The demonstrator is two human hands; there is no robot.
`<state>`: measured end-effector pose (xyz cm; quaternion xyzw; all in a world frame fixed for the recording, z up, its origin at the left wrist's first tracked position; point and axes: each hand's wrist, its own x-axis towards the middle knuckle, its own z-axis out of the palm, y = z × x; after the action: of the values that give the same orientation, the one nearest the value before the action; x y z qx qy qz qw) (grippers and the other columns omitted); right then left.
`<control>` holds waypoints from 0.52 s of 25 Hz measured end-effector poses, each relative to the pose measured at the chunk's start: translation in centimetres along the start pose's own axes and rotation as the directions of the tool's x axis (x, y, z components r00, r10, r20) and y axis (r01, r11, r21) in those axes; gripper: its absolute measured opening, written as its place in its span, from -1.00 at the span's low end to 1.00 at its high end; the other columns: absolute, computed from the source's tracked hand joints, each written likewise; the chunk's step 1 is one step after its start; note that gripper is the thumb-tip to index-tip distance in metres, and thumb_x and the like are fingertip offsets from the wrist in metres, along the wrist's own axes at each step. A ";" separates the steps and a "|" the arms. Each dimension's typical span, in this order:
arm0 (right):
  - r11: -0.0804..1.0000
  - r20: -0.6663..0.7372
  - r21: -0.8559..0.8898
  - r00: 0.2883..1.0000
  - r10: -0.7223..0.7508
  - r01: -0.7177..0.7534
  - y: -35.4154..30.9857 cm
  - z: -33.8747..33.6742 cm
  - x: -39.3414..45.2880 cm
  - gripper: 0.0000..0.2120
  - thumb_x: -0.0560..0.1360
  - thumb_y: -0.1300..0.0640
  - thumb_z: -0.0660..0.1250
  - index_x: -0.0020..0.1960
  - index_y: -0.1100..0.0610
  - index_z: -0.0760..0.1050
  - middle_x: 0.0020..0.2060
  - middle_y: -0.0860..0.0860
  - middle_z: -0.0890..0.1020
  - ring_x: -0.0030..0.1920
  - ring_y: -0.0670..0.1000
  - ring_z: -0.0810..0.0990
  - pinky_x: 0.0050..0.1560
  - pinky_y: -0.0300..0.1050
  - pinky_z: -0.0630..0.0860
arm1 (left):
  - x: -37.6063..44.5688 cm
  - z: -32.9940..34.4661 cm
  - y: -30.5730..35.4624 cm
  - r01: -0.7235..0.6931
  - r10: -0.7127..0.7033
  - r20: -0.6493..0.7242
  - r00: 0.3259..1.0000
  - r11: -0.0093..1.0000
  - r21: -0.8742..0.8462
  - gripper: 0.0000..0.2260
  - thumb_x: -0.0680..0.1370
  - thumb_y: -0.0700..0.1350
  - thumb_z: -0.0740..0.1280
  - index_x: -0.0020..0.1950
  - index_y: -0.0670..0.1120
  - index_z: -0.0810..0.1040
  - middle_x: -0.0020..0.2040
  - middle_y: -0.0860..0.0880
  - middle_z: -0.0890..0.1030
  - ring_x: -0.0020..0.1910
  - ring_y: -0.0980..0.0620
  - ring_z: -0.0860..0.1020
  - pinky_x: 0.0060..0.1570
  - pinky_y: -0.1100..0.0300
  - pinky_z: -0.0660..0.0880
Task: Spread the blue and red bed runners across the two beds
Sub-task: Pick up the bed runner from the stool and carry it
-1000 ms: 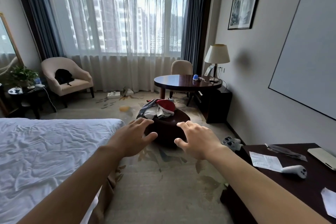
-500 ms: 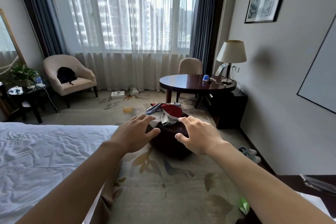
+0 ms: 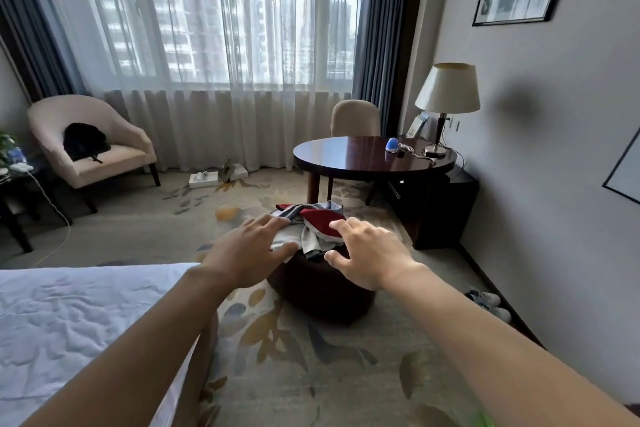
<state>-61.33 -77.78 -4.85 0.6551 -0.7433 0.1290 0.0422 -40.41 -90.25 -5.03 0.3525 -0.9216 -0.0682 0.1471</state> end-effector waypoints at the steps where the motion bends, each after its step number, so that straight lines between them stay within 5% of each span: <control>1: 1.000 0.005 -0.001 1.000 0.002 -0.002 0.6 0.5 1.8 -0.43 0.55 -0.27 0.15 0.47 -0.04 0.24 0.29 -0.03 0.49 0.28 0.06 0.50 0.22 0.04 0.42 | 1.8 0.4 -0.8 -0.005 0.005 0.007 1.000 1.000 0.008 -0.41 0.54 0.39 0.07 0.50 0.15 0.25 0.49 0.08 0.34 0.43 0.03 0.35 0.31 0.00 0.43; 13: 0.999 0.040 0.020 0.998 -0.041 0.040 10.7 6.5 25.5 -0.44 0.56 -0.25 0.18 0.47 -0.03 0.26 0.28 -0.01 0.50 0.28 0.07 0.50 0.23 0.05 0.41 | 24.4 5.5 -9.2 0.055 -0.055 0.035 0.998 0.998 0.016 -0.49 0.57 0.33 0.11 0.47 0.16 0.30 0.44 0.09 0.38 0.42 0.06 0.35 0.12 0.13 0.36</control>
<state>-74.68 -102.74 -6.68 0.6728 -0.7294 0.1219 0.0233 -53.65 -113.36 -6.89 0.3776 -0.9145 -0.0714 0.1263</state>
